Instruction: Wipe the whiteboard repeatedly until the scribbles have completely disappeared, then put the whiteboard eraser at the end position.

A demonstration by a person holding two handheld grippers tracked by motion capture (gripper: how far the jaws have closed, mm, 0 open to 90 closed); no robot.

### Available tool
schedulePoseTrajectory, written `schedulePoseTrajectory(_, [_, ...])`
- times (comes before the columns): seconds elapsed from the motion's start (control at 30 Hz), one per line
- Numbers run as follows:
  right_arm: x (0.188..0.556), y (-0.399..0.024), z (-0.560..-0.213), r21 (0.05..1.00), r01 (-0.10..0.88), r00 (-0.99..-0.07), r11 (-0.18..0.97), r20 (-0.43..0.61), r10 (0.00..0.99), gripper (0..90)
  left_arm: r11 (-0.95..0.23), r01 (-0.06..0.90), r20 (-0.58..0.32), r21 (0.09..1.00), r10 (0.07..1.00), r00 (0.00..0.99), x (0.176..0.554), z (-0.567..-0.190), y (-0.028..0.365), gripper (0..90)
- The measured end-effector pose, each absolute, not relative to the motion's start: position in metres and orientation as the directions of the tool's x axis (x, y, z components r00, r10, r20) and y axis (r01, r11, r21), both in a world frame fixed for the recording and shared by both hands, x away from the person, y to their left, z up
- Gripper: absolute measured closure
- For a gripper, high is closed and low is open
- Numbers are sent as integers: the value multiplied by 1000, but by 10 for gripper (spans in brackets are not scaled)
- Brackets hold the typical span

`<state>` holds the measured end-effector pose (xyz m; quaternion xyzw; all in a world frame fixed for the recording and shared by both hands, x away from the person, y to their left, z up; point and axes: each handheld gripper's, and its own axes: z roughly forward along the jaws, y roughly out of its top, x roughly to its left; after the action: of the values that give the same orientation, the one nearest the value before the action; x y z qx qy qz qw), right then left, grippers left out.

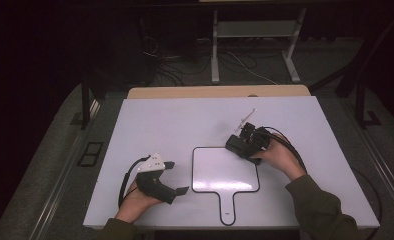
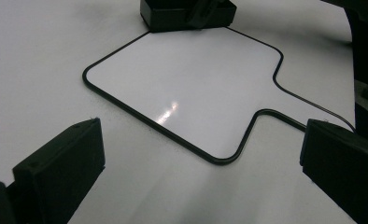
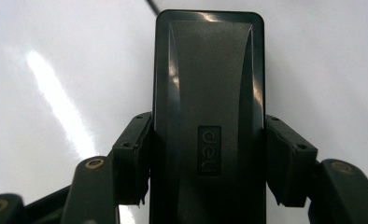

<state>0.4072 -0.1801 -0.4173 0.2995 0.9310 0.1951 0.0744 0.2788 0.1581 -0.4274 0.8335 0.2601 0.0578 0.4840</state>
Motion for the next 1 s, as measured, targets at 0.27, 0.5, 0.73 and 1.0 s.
schedulePoseTrajectory(0.27, [405, -199, -408, 473, 562, -784, 678, 46, 618, 387, -392, 380, -157, 838, 494, 855, 279, -428, 158, 0])
schedulePoseTrajectory(0.5, [405, -206, -398, 522, 562, -780, 641, 78, 621, 386, -392, 380, -156, 838, 495, 855, 279, -428, 158, 0])
schedulePoseTrajectory(0.73, [410, -206, -391, 549, 558, -778, 622, 87, 622, 386, -392, 381, -156, 837, 496, 854, 279, -428, 158, 0])
schedulePoseTrajectory(1.0, [423, -192, -383, 578, 553, -779, 601, 102, 619, 386, -391, 383, -159, 837, 496, 854, 279, -428, 159, 0])
